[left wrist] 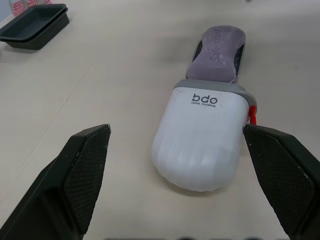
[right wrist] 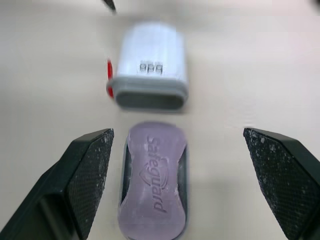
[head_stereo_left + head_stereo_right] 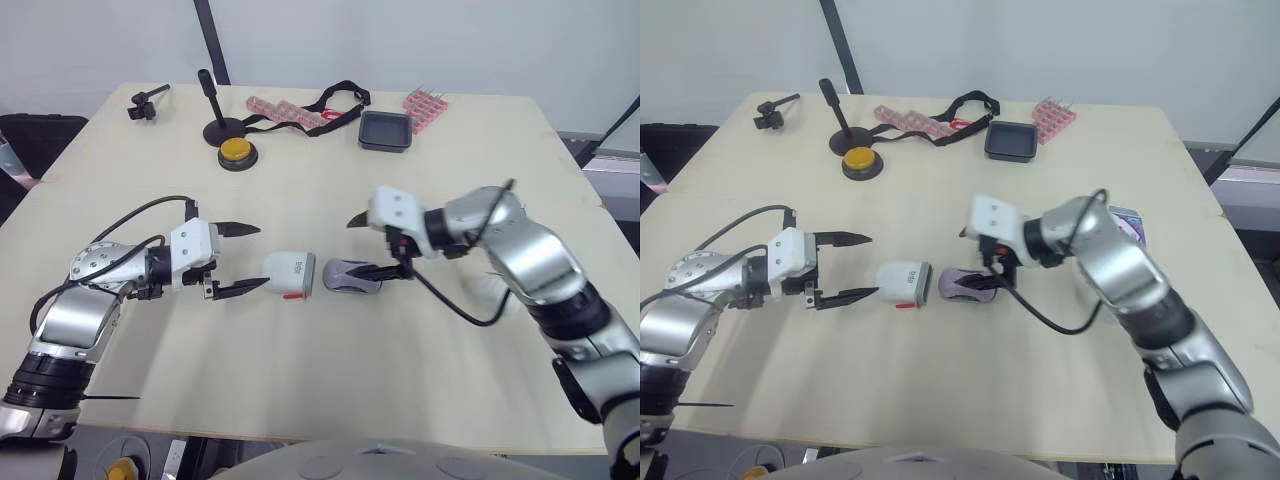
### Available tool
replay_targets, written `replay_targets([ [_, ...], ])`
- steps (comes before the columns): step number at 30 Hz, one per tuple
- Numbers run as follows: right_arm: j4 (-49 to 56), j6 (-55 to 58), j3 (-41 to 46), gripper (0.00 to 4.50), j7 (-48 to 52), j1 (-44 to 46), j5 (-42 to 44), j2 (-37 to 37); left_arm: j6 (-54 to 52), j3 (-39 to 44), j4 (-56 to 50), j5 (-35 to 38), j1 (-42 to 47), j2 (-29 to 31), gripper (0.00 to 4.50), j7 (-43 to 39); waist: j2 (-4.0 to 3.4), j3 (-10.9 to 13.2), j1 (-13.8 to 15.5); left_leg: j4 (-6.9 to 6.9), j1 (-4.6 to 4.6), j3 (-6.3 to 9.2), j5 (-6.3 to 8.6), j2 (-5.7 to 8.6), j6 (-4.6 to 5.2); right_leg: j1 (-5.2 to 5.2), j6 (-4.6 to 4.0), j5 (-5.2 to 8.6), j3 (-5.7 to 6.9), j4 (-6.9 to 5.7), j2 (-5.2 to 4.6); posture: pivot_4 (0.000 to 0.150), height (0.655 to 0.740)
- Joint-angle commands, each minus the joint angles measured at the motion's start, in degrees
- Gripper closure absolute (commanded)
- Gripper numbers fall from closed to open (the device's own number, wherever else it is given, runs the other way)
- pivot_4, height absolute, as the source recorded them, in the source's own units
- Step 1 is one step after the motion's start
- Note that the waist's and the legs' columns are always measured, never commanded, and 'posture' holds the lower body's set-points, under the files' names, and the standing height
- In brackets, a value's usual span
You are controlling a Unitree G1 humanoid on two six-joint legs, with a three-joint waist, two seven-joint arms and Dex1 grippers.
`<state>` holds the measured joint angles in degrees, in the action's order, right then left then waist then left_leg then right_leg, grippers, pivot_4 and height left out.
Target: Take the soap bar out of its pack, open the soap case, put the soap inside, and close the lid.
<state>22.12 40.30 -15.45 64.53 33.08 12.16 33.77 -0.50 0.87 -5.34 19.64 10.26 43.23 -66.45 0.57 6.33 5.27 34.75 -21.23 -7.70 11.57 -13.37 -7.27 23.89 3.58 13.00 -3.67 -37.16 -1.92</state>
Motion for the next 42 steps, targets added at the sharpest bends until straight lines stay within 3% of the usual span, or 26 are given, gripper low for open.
replay_targets([
  [1,3.6,-6.0,6.9,0.02,-3.5,-5.5,2.4,0.1,-0.3,0.3,-0.6,1.8,1.8,-0.8,0.0,-0.6,0.01,0.0,0.0,0.01,0.01,0.0,0.0,0.0,0.0,0.0,0.0,0.0,-0.01,0.04,0.0,0.15,0.7395],
  [5,6.7,-13.8,17.8,0.02,-6.5,-16.0,10.0,-5.0,-1.8,-0.6,0.0,2.6,4.0,-1.4,0.0,-2.1,0.01,0.0,0.0,0.0,-0.05,0.0,-0.01,-0.01,0.0,0.0,-0.01,0.01,-0.04,0.01,0.01,0.15,0.7395],
  [11,8.5,-15.5,18.9,0.02,-2.1,-25.9,13.2,1.3,-4.2,-2.1,0.5,2.6,6.0,-1.1,0.0,-4.2,0.02,0.0,-0.5,-0.01,-0.06,-0.01,-0.01,0.01,0.01,-0.04,-0.01,0.01,-0.05,0.07,-0.02,0.15,0.7395],
  [23,8.6,-14.2,16.0,0.02,-4.5,-21.9,16.7,1.8,-2.6,-5.2,5.7,-1.5,10.9,1.3,0.0,-10.0,0.01,0.0,-0.4,-0.04,0.06,0.0,-0.05,0.04,0.05,-0.04,0.0,0.0,-0.04,0.07,-0.03,0.15,0.7395],
  [42,5.6,-18.8,9.6,0.02,-8.6,-21.3,11.2,1.0,5.2,-15.5,21.5,-9.3,22.9,-3.6,0.0,-18.6,0.01,0.0,-0.5,-0.05,-0.11,0.0,-0.06,0.04,0.05,-0.07,0.0,0.0,-0.06,0.07,-0.03,0.15,0.7395],
])
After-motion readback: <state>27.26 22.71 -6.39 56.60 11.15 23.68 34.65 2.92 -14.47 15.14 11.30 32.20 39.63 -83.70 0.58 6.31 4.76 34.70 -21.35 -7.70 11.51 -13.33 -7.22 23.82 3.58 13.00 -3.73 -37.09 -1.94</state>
